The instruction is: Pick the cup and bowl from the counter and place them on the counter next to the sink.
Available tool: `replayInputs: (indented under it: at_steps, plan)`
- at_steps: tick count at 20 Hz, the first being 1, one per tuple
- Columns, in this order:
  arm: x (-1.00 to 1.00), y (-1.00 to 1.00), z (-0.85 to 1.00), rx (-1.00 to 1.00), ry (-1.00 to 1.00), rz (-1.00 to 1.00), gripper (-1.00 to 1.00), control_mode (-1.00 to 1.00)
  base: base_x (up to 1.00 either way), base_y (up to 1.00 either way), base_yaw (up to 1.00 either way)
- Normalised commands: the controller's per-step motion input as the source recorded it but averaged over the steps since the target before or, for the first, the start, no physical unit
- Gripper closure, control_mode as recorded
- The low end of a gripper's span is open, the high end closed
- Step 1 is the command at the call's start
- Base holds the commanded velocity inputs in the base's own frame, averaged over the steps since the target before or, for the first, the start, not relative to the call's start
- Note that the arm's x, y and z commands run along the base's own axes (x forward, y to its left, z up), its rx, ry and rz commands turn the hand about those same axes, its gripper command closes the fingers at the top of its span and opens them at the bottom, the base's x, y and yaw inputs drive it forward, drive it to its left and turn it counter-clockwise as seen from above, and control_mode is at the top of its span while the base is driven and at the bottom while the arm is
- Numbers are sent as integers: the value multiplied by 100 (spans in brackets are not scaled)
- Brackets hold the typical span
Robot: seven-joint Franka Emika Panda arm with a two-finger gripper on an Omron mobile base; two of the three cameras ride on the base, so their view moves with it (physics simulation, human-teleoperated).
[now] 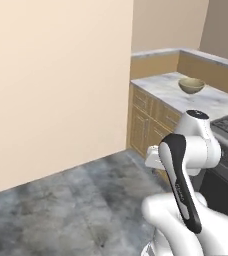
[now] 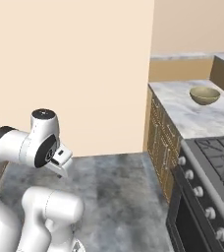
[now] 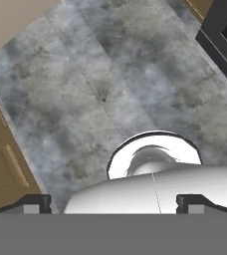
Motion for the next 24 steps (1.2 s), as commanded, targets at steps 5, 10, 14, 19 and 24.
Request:
replayInputs:
  at_steps: [5, 10, 14, 19, 24]
  plan:
    - [0, 0, 0, 0, 0, 0, -100, 100, 100, 42, -16]
    - [0, 0, 0, 0, 0, 0, -100, 100, 100, 37, -15]
    - [0, 0, 0, 0, 0, 0, -100, 100, 100, 26, -15]
    - [0, 0, 0, 0, 0, 0, -100, 100, 100, -15, -35]
    - [0, 0, 0, 0, 0, 0, -100, 100, 80, -31, -59]
